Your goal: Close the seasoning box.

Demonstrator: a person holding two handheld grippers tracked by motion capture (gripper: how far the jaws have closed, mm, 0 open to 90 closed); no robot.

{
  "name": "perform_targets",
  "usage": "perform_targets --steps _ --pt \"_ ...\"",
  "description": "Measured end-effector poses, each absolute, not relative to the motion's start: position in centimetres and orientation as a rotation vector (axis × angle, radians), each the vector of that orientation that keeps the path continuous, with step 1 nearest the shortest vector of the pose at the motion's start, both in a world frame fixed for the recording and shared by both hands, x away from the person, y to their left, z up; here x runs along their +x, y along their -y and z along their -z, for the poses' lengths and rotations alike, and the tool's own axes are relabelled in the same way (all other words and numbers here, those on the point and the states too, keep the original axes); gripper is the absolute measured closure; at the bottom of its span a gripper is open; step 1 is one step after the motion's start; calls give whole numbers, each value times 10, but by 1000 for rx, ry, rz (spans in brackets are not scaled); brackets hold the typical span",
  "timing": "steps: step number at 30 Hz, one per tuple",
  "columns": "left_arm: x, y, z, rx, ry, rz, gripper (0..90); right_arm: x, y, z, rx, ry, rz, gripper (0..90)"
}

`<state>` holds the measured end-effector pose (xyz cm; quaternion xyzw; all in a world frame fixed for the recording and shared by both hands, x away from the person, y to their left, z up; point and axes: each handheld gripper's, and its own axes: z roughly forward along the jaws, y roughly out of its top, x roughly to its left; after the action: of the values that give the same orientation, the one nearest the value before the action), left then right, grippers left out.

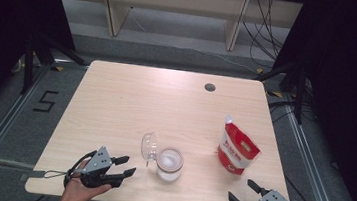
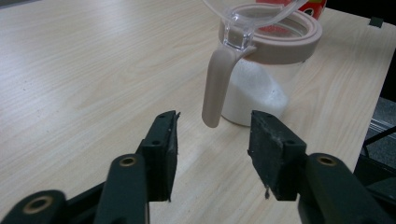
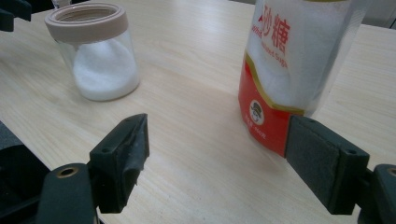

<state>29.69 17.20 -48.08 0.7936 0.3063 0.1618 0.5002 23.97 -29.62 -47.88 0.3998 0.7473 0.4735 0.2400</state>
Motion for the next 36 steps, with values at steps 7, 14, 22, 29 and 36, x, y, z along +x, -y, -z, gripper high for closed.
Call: perform_targets --steps 7,14,22,29,36 --pt "298 -168 474 1911 -711 -406 829 240 296 479 1093 -2051 -1291 238" --pt "297 -158 467 1915 -710 -430 892 240 295 479 1083 -2057 -1295 239" --pt "301 -148 458 1906 -685 -436 893 241 295 479 1073 -2063 -1292 240" --pt "302 -139 452 1881 -672 -435 892 240 295 479 1072 -2055 -1279 243" --pt "303 -132 449 1895 -648 -435 892 240 295 479 1072 -2057 -1279 243"
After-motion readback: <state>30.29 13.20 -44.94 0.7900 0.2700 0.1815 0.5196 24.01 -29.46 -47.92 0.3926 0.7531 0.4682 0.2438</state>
